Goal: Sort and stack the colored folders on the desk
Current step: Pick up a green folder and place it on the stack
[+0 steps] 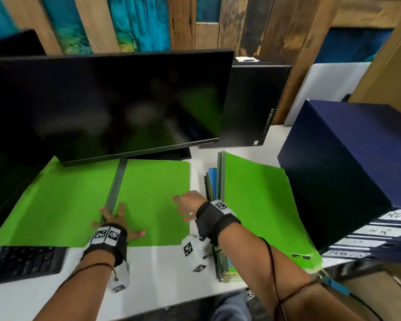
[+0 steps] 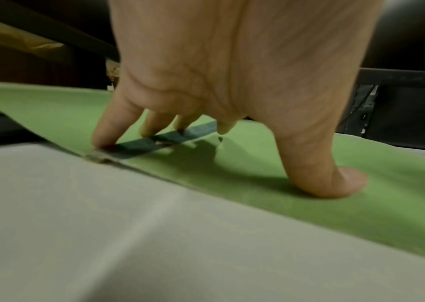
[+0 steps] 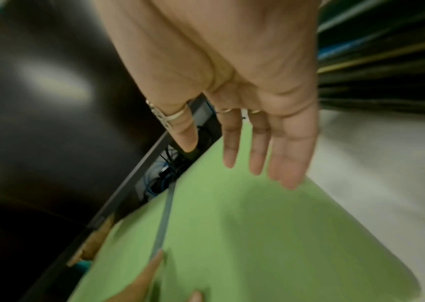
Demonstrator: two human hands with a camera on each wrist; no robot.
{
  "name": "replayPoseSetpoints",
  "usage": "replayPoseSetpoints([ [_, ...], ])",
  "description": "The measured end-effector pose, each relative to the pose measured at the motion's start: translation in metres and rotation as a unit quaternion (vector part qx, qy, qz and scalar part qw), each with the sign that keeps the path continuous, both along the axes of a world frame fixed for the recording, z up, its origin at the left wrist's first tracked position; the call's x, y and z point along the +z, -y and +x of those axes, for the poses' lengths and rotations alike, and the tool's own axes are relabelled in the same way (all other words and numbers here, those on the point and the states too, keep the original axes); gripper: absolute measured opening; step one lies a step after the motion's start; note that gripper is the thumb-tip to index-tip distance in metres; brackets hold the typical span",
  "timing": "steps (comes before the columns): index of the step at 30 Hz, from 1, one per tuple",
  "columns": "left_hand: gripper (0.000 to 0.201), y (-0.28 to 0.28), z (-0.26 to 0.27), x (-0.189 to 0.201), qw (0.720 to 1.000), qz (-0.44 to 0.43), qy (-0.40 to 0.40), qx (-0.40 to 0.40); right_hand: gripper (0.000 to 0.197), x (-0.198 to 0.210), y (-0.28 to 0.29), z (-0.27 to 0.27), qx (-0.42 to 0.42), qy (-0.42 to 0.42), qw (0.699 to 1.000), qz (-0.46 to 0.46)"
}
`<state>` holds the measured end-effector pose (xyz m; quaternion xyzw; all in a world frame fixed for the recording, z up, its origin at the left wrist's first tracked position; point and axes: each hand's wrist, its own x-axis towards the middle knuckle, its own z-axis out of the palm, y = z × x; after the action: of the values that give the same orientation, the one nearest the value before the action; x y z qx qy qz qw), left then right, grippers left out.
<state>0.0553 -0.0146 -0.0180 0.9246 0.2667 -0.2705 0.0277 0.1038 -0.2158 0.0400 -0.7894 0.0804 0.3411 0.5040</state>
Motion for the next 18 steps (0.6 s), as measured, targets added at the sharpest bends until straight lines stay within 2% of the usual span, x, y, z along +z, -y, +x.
replayPoseSetpoints([
  [2,0.122,-0.009,-0.015,-0.008,0.999,-0.022,0.019,0.028,0.062,-0.016,-0.008,-0.001,0.024,-0.025,0.996,-0.080],
  [5,0.117,-0.014,-0.030,-0.012,0.994,-0.033,0.076,0.073,0.076,-0.037,-0.007,0.000,0.038,-0.002,0.973,-0.229],
  [7,0.101,-0.014,-0.038,-0.014,0.984,-0.062,0.110,0.122,0.080,-0.041,-0.005,0.001,0.035,-0.002,0.965,-0.259],
  [10,0.085,-0.011,-0.051,-0.007,0.980,-0.077,0.113,0.145,0.072,-0.039,-0.007,0.005,0.061,-0.013,0.966,-0.250],
  [18,0.090,-0.008,-0.061,0.002,0.996,-0.005,0.059,0.064,0.057,-0.019,-0.019,0.006,0.058,-0.028,0.989,-0.135],
])
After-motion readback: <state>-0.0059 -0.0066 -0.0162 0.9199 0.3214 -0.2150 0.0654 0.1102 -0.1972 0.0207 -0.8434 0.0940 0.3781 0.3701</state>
